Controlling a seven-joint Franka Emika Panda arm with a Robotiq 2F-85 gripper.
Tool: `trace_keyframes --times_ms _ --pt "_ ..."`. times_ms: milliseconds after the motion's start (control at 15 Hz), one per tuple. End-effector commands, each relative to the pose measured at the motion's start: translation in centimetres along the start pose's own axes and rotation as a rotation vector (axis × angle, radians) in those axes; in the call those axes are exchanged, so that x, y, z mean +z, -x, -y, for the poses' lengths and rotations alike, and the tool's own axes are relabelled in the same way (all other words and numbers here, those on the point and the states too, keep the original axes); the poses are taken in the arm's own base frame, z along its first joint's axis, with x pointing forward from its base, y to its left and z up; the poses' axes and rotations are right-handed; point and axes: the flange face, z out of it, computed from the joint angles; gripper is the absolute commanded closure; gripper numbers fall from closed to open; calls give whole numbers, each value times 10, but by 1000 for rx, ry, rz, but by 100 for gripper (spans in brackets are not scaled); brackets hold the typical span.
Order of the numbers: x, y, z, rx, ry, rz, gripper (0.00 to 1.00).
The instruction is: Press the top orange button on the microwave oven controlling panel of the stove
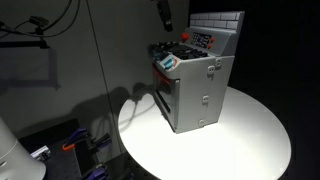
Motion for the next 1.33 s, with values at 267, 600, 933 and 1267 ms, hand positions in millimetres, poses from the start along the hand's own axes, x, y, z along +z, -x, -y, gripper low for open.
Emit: trace_keyframes --times_ms 267,600,933,1267 --pt "-1 -38 0 115 -67 -143 0" --pt "12 -66 -1 200 -65 -222 0" --pt "34 -86 -5 269 0 -247 0" --pt "55 -101 -9 312 47 -224 0"
